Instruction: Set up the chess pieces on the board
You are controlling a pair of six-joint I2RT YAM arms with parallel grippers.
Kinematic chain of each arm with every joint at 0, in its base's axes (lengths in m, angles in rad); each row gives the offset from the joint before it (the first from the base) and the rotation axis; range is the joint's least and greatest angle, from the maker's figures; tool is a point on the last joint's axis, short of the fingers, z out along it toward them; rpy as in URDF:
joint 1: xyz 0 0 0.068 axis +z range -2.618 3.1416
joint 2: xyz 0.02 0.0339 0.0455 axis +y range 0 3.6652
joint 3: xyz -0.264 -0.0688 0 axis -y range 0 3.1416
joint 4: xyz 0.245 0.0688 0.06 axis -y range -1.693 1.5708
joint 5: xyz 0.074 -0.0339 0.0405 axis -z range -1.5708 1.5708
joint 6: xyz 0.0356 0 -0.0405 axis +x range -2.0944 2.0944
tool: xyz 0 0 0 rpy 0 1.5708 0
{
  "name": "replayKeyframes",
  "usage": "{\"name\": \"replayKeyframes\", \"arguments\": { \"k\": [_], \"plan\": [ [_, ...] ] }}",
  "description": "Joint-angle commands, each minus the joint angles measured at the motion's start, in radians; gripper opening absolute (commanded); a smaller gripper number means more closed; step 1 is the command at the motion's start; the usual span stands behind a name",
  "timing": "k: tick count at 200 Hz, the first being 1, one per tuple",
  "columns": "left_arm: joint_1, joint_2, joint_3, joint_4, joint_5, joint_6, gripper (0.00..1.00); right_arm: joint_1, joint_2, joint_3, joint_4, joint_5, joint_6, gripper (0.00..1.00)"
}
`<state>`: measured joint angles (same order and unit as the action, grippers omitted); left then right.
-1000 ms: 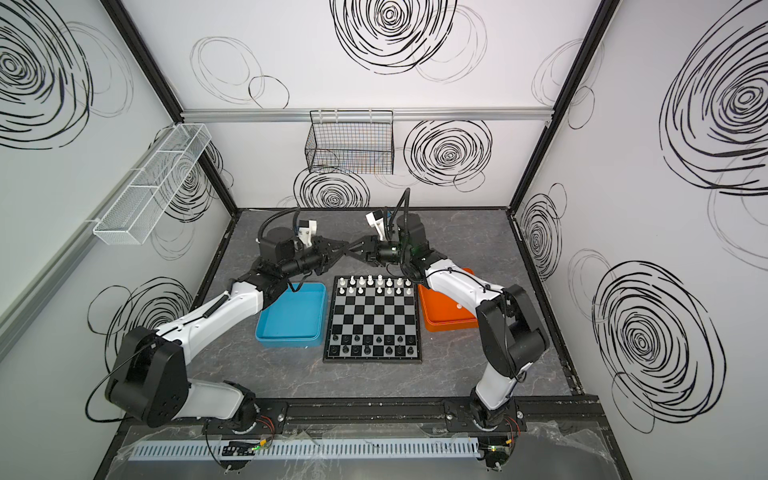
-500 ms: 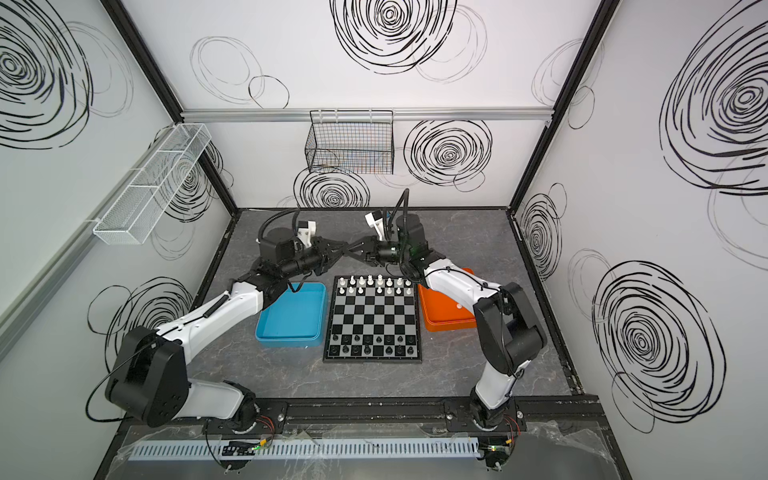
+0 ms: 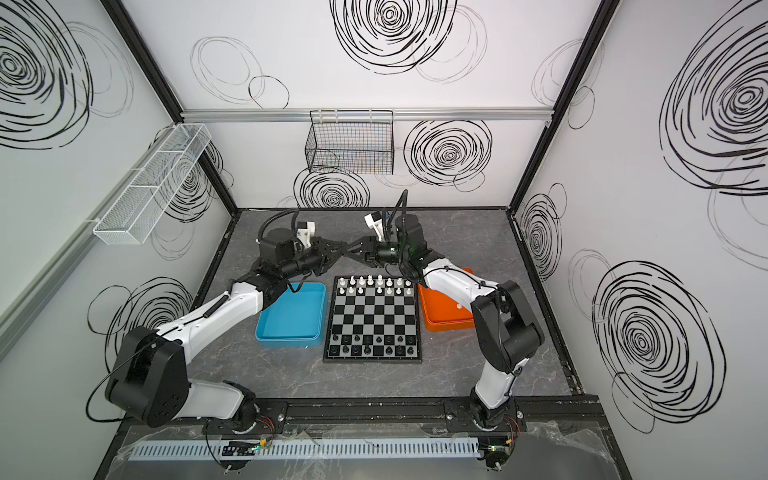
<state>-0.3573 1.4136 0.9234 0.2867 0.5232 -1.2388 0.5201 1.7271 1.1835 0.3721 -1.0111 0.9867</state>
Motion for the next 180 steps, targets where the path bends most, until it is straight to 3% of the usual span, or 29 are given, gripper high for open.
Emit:
{"name": "replayKeyframes", "arguments": {
  "k": [1,180],
  "plan": [
    [0.001,-0.026,0.002,0.066,0.001,-0.014,0.00,0.024,0.016,0.022,0.001,-0.017,0.004,0.44],
    [0.002,-0.027,-0.024,0.050,0.014,0.010,0.00,0.008,-0.038,0.011,0.057,0.032,0.004,0.37]
  ]
}}
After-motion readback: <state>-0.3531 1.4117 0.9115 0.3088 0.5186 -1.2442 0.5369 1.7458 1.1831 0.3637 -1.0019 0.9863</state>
